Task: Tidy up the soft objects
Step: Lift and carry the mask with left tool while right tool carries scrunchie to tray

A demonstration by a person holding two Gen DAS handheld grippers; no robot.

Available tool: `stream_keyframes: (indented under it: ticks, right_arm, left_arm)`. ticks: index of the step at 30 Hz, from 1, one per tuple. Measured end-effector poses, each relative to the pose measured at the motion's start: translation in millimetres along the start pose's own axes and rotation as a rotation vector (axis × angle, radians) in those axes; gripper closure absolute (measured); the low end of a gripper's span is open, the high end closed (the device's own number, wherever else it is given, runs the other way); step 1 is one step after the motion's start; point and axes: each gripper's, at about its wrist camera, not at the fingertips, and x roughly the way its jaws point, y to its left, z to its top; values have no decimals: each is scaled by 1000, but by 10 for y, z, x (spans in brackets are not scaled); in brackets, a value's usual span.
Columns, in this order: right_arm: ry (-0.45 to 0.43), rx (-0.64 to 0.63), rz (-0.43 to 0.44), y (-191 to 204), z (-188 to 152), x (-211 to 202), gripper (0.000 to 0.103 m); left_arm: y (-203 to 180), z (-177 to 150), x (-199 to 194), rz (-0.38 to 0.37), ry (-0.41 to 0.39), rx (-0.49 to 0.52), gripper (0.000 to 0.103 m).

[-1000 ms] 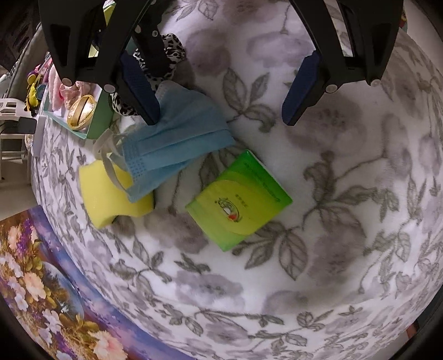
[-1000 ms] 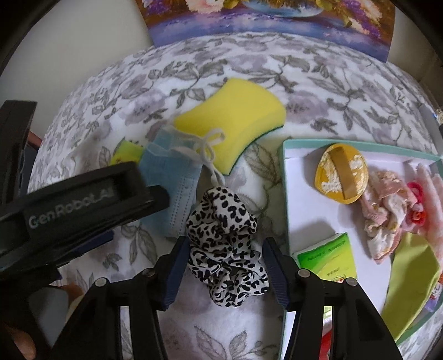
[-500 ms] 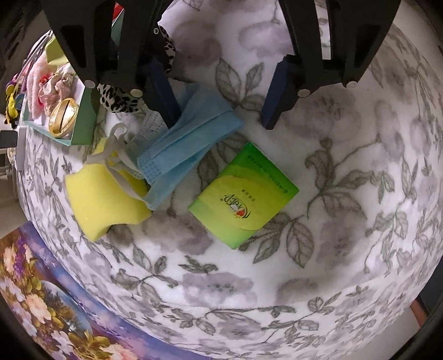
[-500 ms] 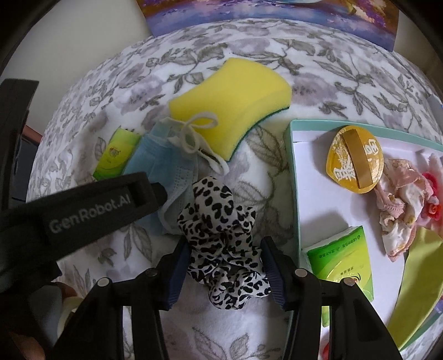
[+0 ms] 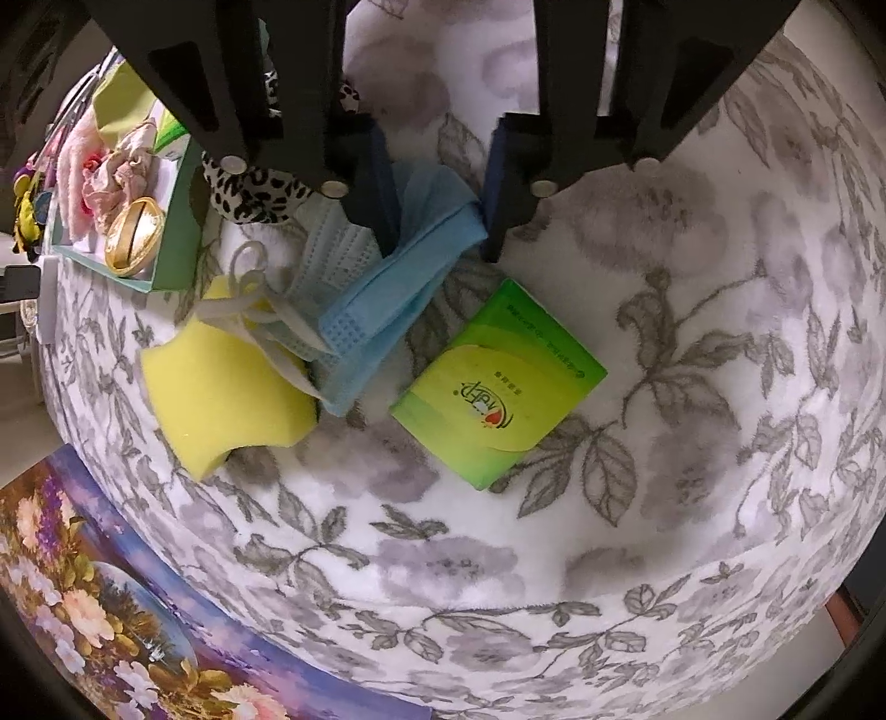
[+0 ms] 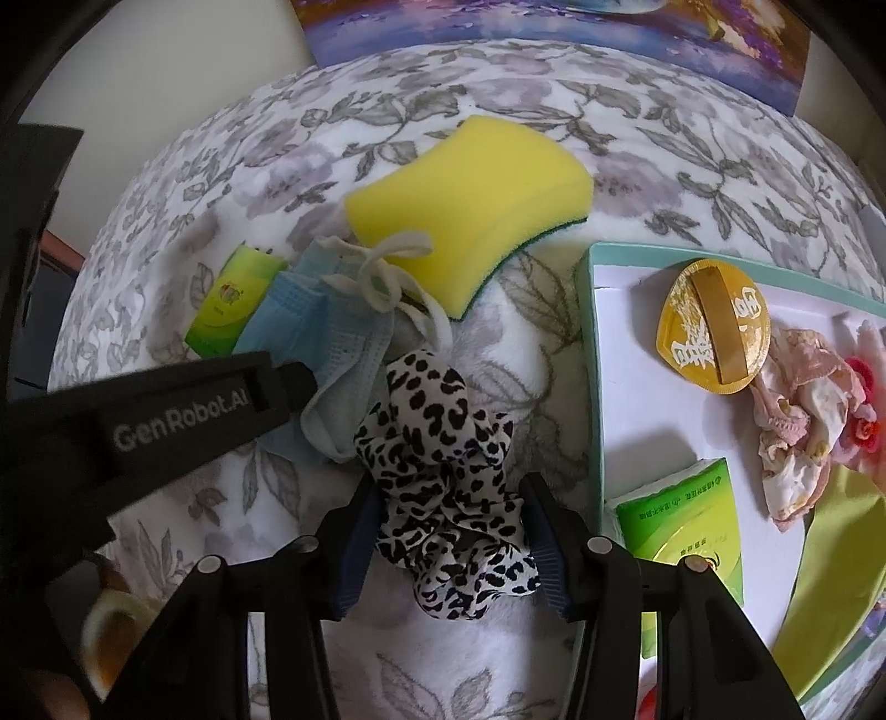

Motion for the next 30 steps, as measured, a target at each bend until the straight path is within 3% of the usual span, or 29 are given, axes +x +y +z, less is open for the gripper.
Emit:
stream_keyframes:
  ticks: [6, 15, 30]
  right_arm:
    - [0, 6, 6, 1, -7, -10, 61]
    - [-12, 16, 33, -35, -10, -94, 78]
    - [-133, 56, 57, -220, 2, -664, 81]
  left_arm:
    - [75, -12, -16, -37, 9, -6, 85]
    - [172, 2, -169, -82, -6, -29, 87]
    - [212, 14, -886, -125, -170, -18, 87]
